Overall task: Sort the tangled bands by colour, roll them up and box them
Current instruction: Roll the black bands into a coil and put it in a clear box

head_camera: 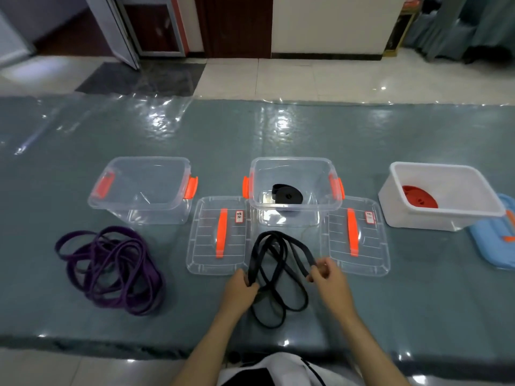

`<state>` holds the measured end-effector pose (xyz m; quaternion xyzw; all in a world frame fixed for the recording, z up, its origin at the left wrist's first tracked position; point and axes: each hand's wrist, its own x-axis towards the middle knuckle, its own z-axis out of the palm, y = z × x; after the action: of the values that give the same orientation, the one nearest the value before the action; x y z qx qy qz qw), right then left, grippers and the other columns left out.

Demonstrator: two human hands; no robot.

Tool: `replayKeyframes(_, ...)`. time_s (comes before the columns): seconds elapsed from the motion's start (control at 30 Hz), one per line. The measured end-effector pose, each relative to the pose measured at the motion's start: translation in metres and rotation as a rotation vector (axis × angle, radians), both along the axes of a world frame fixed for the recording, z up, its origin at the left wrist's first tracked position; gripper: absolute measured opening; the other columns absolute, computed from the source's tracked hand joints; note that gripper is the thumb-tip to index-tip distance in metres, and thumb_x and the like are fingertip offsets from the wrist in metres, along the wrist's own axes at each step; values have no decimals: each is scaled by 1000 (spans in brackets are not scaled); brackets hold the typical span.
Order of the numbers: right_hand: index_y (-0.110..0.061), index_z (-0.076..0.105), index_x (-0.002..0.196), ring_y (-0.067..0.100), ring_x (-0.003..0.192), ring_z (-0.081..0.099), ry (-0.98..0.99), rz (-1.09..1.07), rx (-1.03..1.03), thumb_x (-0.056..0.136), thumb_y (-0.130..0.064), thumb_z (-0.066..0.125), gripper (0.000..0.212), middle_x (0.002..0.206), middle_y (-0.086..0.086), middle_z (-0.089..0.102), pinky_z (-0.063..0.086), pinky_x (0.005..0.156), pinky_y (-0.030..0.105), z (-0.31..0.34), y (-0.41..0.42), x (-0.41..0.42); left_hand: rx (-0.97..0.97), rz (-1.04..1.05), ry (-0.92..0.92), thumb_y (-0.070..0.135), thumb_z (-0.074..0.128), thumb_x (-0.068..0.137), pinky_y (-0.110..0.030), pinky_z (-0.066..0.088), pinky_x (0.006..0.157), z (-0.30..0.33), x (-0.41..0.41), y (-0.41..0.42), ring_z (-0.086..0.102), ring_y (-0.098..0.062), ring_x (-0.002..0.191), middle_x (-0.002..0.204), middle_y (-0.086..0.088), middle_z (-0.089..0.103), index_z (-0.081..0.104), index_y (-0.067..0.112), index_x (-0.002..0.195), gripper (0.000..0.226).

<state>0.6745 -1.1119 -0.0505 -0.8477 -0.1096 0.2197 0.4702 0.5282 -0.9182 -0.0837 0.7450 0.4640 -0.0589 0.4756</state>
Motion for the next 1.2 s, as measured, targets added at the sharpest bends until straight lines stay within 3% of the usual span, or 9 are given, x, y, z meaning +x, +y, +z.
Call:
replayKeyframes(0.17,-31,72,107,16,68,75,78,-11,219,99,-26,72,9,69,6,76,52,66,12,15,-5,19,37,5,-72,15,66,91,-31,41,64,4,8,2,49,-15,70,83,-1,56,44,19,85,23)
replayKeyframes(0.43,-12,75,97,4,90,74,28,166,133,91,8,72,21,94,-10,80,54,83,14,9,-7,12,-76,95,-185,28,74,95,-25,50,69,2,15,8,68,-16,92,104,2,68,51,25,122,36)
replayKeyframes(0.53,-15,73,96,19,86,75,50,104,117,93,5,72,20,90,2,78,61,83,32,7,-10,12,-25,137,-208,25,71,99,-30,54,71,0,19,11,70,-16,89,100,1,75,67,22,103,7)
replayKeyframes(0.6,-18,73,97,25,79,73,67,72,84,93,2,73,20,90,7,76,63,78,40,7,-10,14,-5,182,-309,21,67,101,-26,57,68,6,23,13,72,-18,84,92,1,75,64,27,95,9)
replayKeyframes(0.67,-25,73,96,15,68,72,57,65,56,94,0,72,25,90,4,76,62,67,32,6,-9,16,2,240,-423,19,65,103,-20,56,68,14,28,16,72,-19,85,91,1,74,62,29,97,13)
replayKeyframes(0.73,-27,72,95,10,61,71,32,69,37,95,-1,70,26,85,-2,75,59,62,25,5,-9,18,19,303,-531,22,65,105,-26,58,73,23,34,20,72,-20,86,94,-3,74,60,28,101,9)
replayKeyframes(0.9,-29,65,89,16,77,73,-27,173,-43,94,-1,70,29,89,-9,73,59,72,34,3,0,28,109,343,-687,21,63,106,-20,57,71,44,43,32,69,-14,83,98,-6,72,55,38,102,19)
replayKeyframes(1.07,-28,56,81,17,79,65,-96,306,-214,89,-1,72,32,81,-8,67,54,78,35,-11,9,42,177,312,-692,11,66,102,-15,52,67,56,52,47,61,-4,73,86,4,68,61,42,92,34)
replayKeyframes(1.2,-32,59,85,11,76,60,67,492,-369,85,-6,75,30,82,-8,65,53,78,29,-17,16,55,203,303,-678,-3,66,97,-11,52,78,58,60,62,68,-4,86,91,17,72,68,37,94,41)
